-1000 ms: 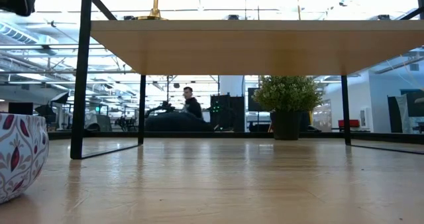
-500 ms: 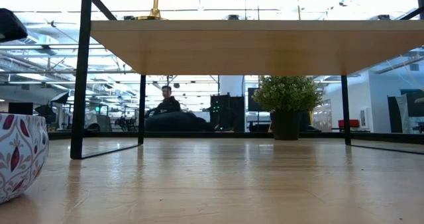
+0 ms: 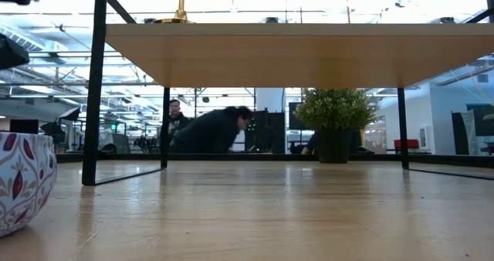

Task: Pick & Place candle stick holders
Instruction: Put the pink scented candle on the shelf

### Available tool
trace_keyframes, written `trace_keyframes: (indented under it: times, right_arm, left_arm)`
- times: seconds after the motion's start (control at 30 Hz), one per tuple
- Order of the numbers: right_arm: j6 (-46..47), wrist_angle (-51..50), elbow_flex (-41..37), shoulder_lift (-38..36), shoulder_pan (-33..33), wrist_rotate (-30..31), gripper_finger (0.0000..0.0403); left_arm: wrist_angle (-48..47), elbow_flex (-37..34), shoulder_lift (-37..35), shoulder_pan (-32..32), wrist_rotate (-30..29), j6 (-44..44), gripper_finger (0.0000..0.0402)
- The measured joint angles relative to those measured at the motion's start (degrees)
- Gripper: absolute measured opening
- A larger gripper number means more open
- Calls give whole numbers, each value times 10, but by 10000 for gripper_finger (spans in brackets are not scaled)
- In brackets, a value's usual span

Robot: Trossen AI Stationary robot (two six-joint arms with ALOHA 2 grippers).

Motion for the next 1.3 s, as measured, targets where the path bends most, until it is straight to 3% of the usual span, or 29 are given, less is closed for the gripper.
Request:
trace_keyframes:
  times: [0.3, 0.57, 0.67, 0.93, 1.13, 1.3]
  right_arm:
    - [0, 0, 0, 0, 4, 0, 61]
    - [0, 0, 0, 0, 4, 0, 61]
    - [-1, 0, 0, 0, 4, 1, 61]
    - [-2, 0, 0, 0, 4, 2, 61]
    - [-2, -3, 0, 0, 4, 0, 61]
    - [0, -11, 0, 0, 4, 0, 61]
  left_arm:
    - [-10, 0, 28, 8, 6, -11, 333]
    - [2, 18, 25, 25, 85, -21, 296]
    - [-1, 39, 25, 32, 87, -6, 284]
    - [-43, 88, 25, 53, 42, 52, 251]
    - [-129, 88, 25, 52, 2, 39, 234]
    - [-136, 88, 25, 50, -48, 34, 234]
